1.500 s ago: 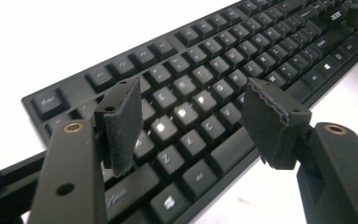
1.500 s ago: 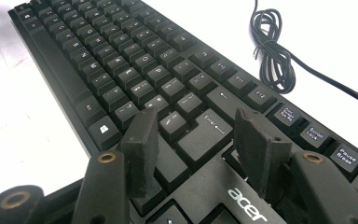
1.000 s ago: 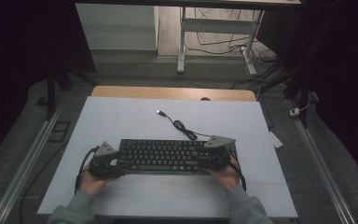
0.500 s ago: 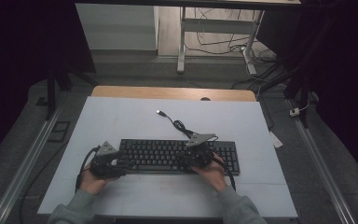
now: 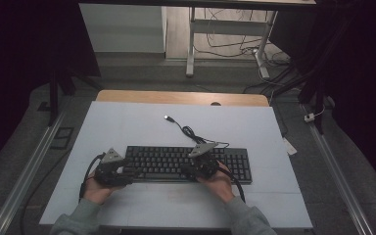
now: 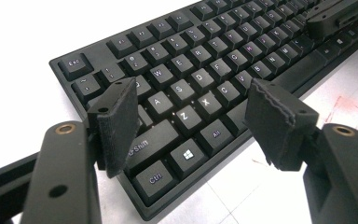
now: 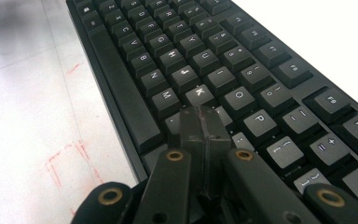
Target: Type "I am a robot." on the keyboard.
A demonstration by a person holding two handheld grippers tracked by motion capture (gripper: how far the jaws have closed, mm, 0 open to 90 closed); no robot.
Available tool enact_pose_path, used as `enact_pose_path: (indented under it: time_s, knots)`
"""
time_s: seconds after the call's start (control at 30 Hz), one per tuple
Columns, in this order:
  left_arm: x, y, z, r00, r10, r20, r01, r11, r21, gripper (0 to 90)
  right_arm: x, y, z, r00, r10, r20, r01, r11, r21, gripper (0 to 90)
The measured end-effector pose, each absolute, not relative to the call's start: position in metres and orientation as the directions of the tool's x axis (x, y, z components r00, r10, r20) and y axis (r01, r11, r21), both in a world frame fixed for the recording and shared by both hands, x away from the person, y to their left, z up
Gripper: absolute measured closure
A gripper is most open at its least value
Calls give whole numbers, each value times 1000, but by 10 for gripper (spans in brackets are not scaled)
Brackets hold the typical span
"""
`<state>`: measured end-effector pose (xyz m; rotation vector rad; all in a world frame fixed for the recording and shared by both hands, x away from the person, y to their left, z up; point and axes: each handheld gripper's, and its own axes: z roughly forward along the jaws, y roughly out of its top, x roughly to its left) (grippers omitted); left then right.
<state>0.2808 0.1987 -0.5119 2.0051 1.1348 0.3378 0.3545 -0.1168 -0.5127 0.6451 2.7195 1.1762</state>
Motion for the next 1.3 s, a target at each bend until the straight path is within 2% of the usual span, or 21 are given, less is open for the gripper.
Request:
enact_pose_path:
  time_s: [0.27,0.63,0.77,0.9,1.03,1.3]
  knots:
    - [281,199,-511,567,812,-138,598,-291,747,340,353,-117,-512,-904,425,36,324,628,708,898]
    - [281,197,-510,567,814,-129,592,-292,751,339,350,-156,-496,-865,498,62,341,494,800,894]
    - [281,196,-510,571,811,-126,588,-297,752,338,350,-172,-495,-835,547,58,359,462,811,684]
    - [282,196,-510,571,811,-128,591,-298,750,336,351,-185,-494,-810,585,41,357,438,825,556]
    - [283,196,-511,570,811,-131,596,-298,746,336,352,-191,-493,-803,595,27,353,439,826,493]
    - [281,198,-510,565,815,-130,596,-294,747,336,344,-203,-493,-808,589,18,341,442,830,468]
